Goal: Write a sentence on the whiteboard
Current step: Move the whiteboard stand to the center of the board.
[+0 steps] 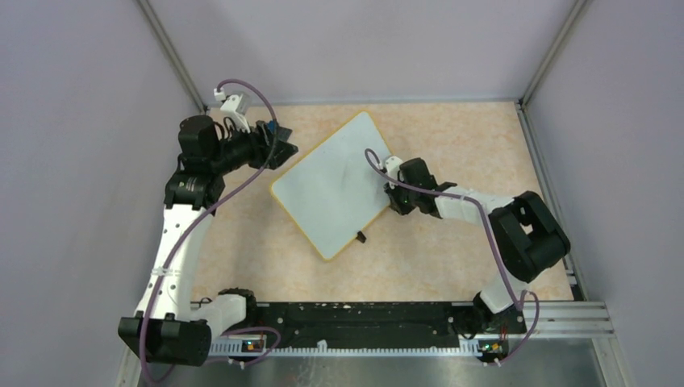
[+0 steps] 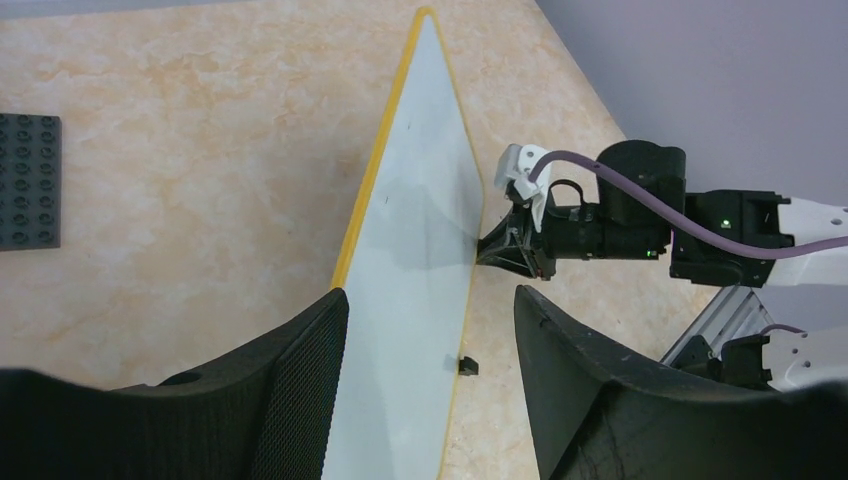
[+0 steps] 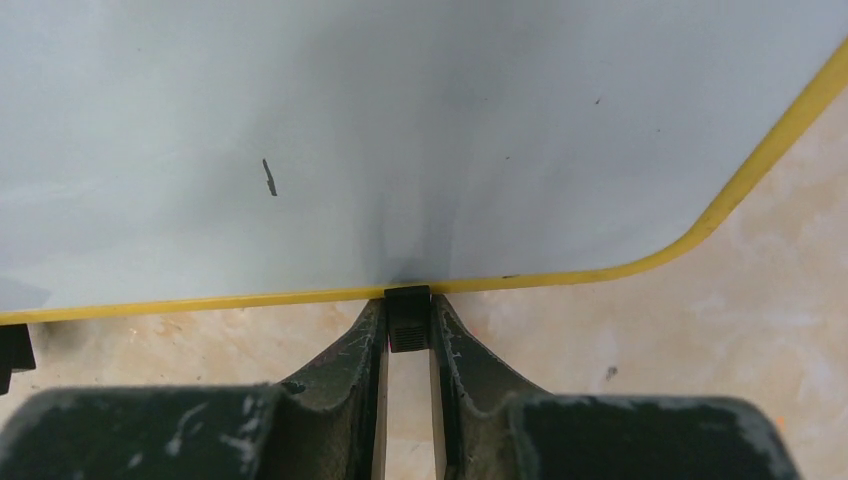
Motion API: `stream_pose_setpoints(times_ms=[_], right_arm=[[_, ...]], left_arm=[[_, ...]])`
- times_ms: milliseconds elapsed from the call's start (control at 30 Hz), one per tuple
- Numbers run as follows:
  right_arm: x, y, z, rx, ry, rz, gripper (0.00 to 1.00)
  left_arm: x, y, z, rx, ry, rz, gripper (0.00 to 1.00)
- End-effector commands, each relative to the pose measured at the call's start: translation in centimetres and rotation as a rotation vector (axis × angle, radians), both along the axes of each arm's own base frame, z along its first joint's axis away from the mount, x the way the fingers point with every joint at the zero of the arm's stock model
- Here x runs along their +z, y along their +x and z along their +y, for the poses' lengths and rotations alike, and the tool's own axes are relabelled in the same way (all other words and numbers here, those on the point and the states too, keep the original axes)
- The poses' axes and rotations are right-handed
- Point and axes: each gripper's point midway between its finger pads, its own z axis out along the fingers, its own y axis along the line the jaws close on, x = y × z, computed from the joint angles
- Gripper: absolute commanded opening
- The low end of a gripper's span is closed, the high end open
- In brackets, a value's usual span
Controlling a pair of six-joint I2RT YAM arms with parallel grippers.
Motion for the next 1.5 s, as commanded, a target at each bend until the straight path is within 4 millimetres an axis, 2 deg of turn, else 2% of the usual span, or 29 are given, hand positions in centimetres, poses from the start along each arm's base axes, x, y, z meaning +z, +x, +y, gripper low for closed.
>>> stream_pose_setpoints(times_ms=[0, 133, 267, 300, 367, 433, 533, 633, 867, 1000, 1200, 1267, 1467], right_arm=[[1.5, 1.4, -2.5, -0.298, 0.061, -0.051, 0.0], [1.6, 0.5, -1.5, -0.339, 0.119, -0.016, 0.0], [1.3, -1.8, 1.1, -0.267, 0.137, 0.012, 0.0], [1.3, -2.3, 1.7, -0.243, 0.141, 0.019, 0.06], [1.1, -3.2, 2.4, -0.207, 0.146, 0.035, 0.3], [1.3, -3.6, 3.3, -0.171, 0.18, 0.046, 0.47], [1.6, -4.9, 4.1, -0.118, 0.21, 0.08, 0.6], [2.6, -6.6, 5.3, -0.019, 0.251, 0.079, 0.67], [4.2, -9.7, 8.8, 0.195, 0.309, 0.08, 0.7], [5.3, -10.3, 9.8, 0.264, 0.332, 0.088, 0.72], [6.7, -11.3, 8.8, 0.335, 0.294, 0.062, 0.74], [6.9, -11.9, 8.5, 0.362, 0.285, 0.069, 0.74], [7.4, -12.4, 7.7, 0.391, 0.265, 0.075, 0.71]], left_arm=[[0.4, 0.9, 0.5, 0.034, -0.024, -0.024, 0.67], [0.0, 1.3, 0.9, 0.058, -0.018, -0.016, 0.68], [-0.2, 1.5, 1.2, 0.071, -0.018, -0.012, 0.69], [-0.1, 1.6, 1.2, 0.071, -0.02, -0.013, 0.69], [-0.2, 1.6, 1.3, 0.076, -0.022, -0.01, 0.69], [-0.1, 1.6, 1.3, 0.075, -0.021, -0.013, 0.69], [-0.4, 1.6, 1.5, 0.084, -0.01, -0.01, 0.7], [-0.9, 1.6, 1.7, 0.089, -0.004, 0.001, 0.71], [-2.4, 2.1, 2.8, 0.137, 0.011, 0.056, 0.77], [-4.3, 2.8, 6.1, 0.232, 0.023, 0.121, 0.81], [-7.2, 2.8, 10.1, 0.238, 0.007, 0.161, 0.98], [-8.4, 2.5, 10.4, 0.212, 0.001, 0.165, 0.99], [-12.2, 1.3, 8.7, 0.104, -0.058, 0.136, 0.99]])
